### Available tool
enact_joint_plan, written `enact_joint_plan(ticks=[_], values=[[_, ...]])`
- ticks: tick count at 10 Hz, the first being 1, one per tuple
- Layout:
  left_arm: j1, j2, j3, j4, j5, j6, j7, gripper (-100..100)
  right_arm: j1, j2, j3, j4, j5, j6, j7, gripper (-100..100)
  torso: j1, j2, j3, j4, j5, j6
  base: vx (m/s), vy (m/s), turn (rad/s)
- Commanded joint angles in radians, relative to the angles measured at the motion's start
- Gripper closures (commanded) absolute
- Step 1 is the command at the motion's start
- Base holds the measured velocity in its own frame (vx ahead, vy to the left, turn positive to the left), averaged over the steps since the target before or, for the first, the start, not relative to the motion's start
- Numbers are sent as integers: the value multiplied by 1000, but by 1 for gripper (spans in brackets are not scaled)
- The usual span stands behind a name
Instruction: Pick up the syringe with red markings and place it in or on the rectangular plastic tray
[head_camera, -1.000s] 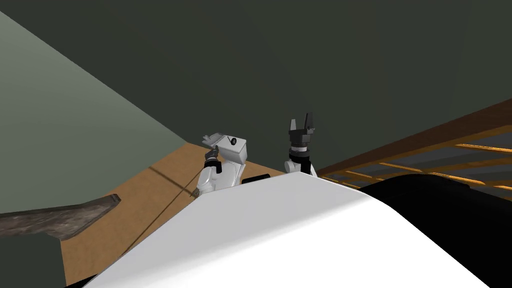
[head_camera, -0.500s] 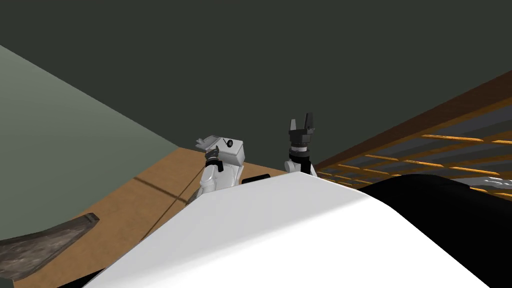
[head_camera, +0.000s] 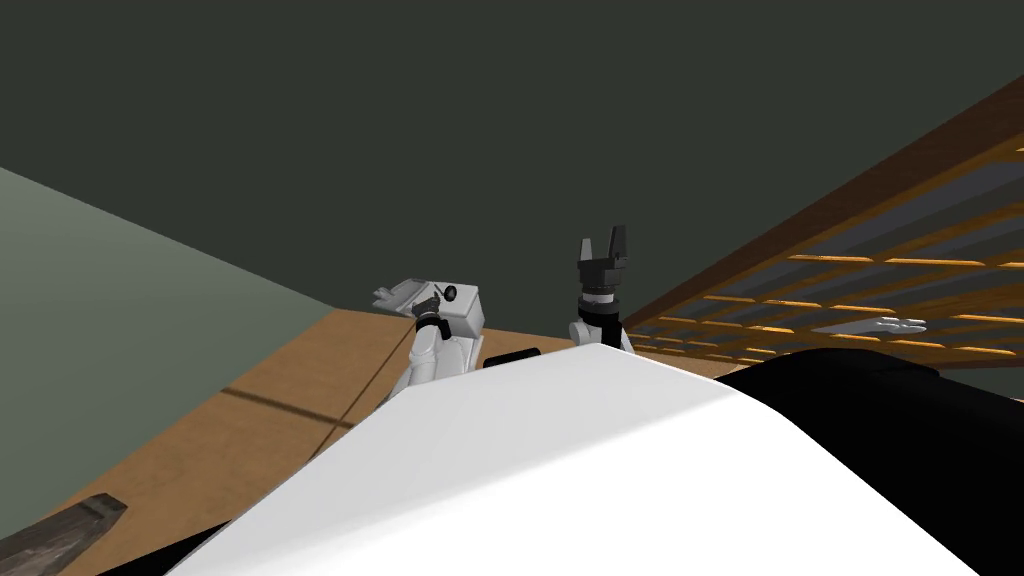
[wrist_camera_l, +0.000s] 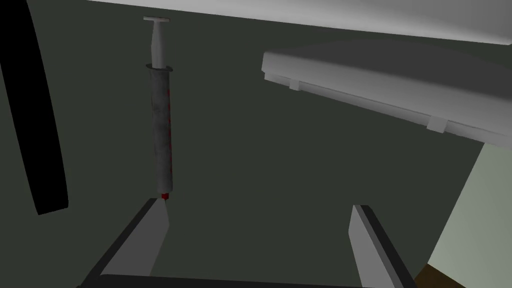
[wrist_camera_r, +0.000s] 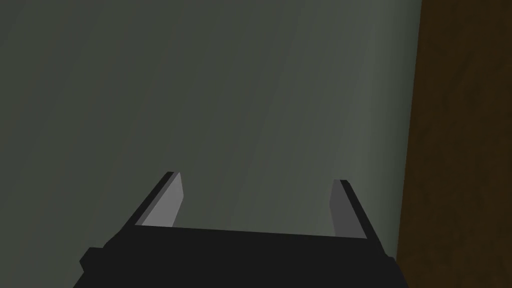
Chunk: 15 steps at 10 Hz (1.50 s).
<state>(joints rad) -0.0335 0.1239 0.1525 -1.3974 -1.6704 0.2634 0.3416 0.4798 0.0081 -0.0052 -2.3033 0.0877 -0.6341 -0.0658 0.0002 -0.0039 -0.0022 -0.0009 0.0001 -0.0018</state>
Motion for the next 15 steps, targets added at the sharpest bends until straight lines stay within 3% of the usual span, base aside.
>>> enact_joint_plan(ticks=[1, 5, 7, 8, 9, 10, 11, 15], values=[[-19, -5, 2, 29, -41, 12, 6, -100, 0, 0, 0, 0, 0, 0, 0, 0, 0, 0, 0, 0, 0, 0, 20, -1, -113], [-62, -19, 7, 93, -133, 41, 24, -100, 0, 0, 0, 0, 0, 0, 0, 0, 0, -3, -2, -1, 1, 2, 28, 14, -140], [-62, -22, 9, 91, -135, 41, 21, -100, 0, 0, 0, 0, 0, 0, 0, 0, 1, -5, -4, -2, 1, 3, 22, 14, -56], [-62, -22, 9, 92, -137, 42, 22, 0, 0, 0, 0, 0, 0, 0, 0, 0, 0, -5, -3, -2, 1, 2, 0, 0, 0], [-91, -10, 23, 96, -111, 24, 1, -100, 0, 0, 0, 0, 0, 0, 0, 0, 0, -4, -3, -2, 1, 2, 38, 20, 66], [-78, -14, 13, 97, -126, 37, 17, -100, 0, 0, 0, 0, 0, 0, 0, 0, 1, -6, -4, -2, 1, 2, 25, 12, 14], [-80, -13, 13, 97, -124, 35, 16, 100, 0, 0, 0, 0, 0, 0, 0, 0, 0, -5, -4, -2, 1, 2, 0, 0, 0], [-80, -13, 13, 97, -125, 36, 15, 100, 0, 0, 0, 0, 0, 0, 0, 0, 1, -4, -3, -2, 2, 2, 1, 0, 0]])
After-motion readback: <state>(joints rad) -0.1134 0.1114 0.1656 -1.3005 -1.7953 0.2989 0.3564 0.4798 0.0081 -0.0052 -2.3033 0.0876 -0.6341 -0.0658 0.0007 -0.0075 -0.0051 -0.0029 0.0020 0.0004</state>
